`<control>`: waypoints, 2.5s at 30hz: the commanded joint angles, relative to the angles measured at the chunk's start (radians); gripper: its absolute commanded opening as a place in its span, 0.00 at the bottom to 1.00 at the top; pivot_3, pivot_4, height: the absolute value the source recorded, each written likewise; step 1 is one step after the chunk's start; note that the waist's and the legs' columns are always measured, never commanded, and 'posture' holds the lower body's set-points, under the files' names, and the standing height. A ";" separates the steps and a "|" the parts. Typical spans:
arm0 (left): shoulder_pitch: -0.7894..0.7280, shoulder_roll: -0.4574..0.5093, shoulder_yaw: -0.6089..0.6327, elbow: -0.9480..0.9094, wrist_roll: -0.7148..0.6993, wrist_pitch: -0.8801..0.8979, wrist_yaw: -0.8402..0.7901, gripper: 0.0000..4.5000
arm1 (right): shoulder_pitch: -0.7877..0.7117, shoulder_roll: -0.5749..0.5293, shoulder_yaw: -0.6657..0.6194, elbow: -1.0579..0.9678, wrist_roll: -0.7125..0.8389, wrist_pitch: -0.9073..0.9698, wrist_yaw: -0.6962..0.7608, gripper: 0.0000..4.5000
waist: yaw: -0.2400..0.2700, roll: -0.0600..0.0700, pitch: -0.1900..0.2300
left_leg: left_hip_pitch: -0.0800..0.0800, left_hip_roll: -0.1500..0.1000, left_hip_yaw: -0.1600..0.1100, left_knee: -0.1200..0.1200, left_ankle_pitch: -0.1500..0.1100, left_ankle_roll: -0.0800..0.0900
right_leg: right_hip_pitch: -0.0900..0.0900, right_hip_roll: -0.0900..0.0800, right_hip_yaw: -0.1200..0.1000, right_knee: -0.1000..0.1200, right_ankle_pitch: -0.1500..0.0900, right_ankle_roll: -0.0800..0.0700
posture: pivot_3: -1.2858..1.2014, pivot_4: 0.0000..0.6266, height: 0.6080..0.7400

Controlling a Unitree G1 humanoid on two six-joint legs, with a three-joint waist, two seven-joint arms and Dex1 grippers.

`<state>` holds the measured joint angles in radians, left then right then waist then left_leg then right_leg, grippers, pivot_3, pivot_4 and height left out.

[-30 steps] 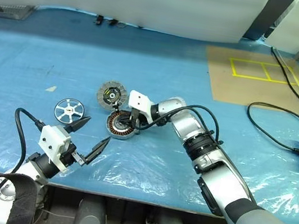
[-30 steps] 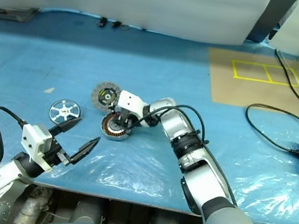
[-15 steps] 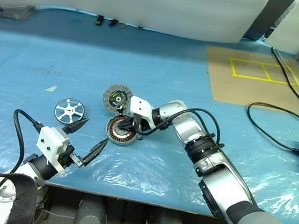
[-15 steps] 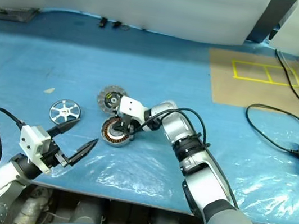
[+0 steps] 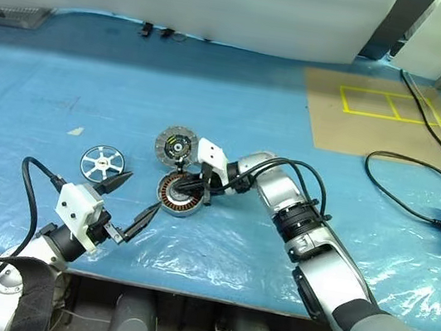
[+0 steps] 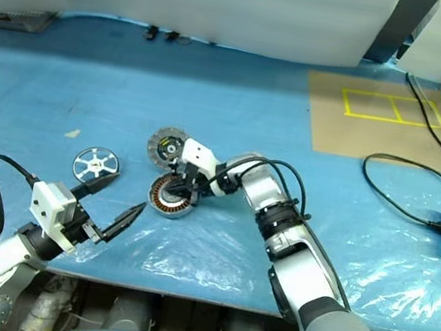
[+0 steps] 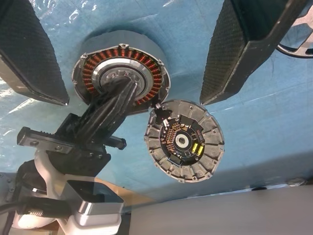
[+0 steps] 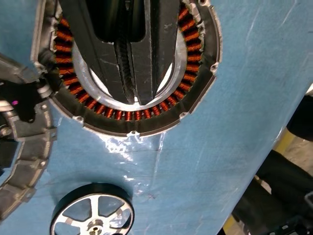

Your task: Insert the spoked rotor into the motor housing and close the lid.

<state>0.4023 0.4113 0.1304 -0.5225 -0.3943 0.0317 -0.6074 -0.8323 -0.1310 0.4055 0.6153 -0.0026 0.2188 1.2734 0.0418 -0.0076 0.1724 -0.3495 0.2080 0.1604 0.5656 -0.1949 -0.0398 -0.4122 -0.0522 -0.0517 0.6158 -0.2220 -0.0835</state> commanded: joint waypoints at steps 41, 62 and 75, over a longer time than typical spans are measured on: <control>0.010 -0.016 -0.025 -0.032 0.000 -0.007 0.009 1.00 | -0.023 0.035 -0.049 0.026 0.076 0.049 -0.042 0.01 | 0.000 0.001 0.000 | 0.000 0.000 0.000 0.000 0.000 0.000 | 0.000 0.000 0.000 0.000 0.000 0.000 | 0.52 0.24 1.00; 0.017 -0.022 -0.027 -0.029 0.003 -0.014 0.001 1.00 | -0.153 -0.033 0.058 0.021 -0.080 -0.093 0.019 0.01 | -0.002 0.001 0.000 | -0.003 0.000 0.000 0.000 0.000 0.000 | -0.003 0.000 0.000 0.000 0.000 0.000 | 0.52 0.24 1.00; 0.038 -0.022 -0.016 -0.015 0.001 -0.022 -0.007 1.00 | -0.260 0.021 0.094 0.200 -0.146 -0.202 0.057 0.01 | -0.001 0.001 0.000 | -0.003 0.000 0.002 0.000 0.000 0.000 | -0.005 0.000 0.001 0.002 0.000 0.000 | 0.52 0.24 1.00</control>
<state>0.4311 0.3839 0.0981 -0.5233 -0.3861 0.0308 -0.6066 -1.0605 -0.1133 0.4946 0.8039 -0.1356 0.0552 1.3286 0.0407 -0.0061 0.1722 -0.3526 0.2083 0.1622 0.5659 -0.1949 -0.0397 -0.4174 -0.0525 -0.0509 0.6180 -0.2221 -0.0839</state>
